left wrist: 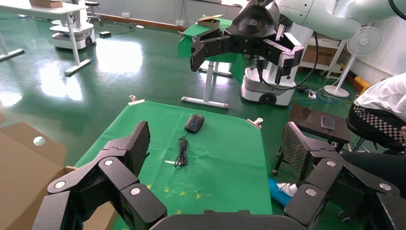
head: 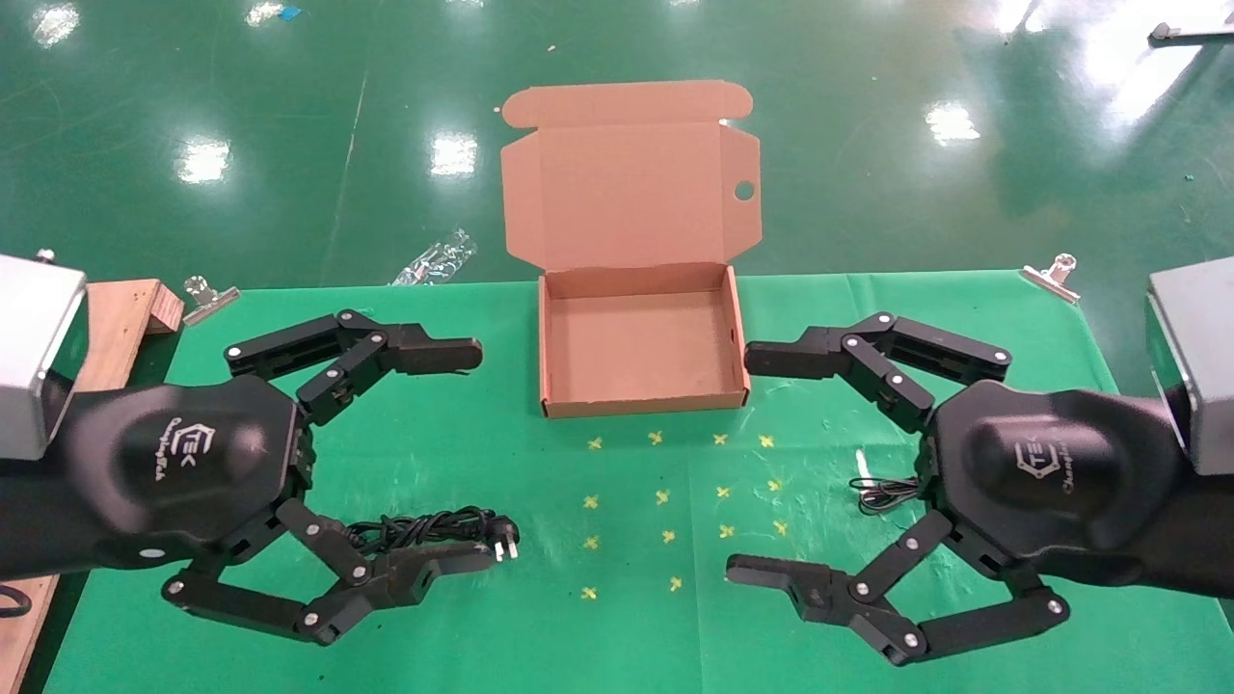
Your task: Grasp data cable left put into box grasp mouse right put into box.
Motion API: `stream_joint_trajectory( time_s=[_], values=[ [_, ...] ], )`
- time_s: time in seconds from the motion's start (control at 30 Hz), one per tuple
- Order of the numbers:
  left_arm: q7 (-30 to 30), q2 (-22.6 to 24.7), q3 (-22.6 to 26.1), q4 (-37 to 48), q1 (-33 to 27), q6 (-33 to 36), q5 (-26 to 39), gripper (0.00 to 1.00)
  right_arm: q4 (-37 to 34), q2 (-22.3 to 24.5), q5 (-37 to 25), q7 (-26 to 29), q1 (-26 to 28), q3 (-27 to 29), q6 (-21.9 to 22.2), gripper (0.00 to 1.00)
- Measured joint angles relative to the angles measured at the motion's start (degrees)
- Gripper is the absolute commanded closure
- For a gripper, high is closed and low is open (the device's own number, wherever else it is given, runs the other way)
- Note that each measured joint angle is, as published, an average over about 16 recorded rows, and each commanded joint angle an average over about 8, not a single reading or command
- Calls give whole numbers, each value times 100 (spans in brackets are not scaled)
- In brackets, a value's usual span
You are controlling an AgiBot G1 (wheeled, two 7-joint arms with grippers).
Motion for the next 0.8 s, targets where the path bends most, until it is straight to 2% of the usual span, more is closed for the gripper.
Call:
stream_joint_trajectory(
  time_s=[0.2, 0.47, 0.8],
  values=[
    [404, -62, 183, -143, -53, -91, 820, 0, 77, 197, -598, 71, -27, -169, 148, 0],
    [739, 83, 758, -296, -238, -499, 2831, 0, 107, 465, -1456, 337, -142, -413, 516, 0],
    [129, 768, 1578, -291, -468, -1232, 5295, 0, 109, 576, -1646, 553, -317, -449, 802, 0]
  ],
)
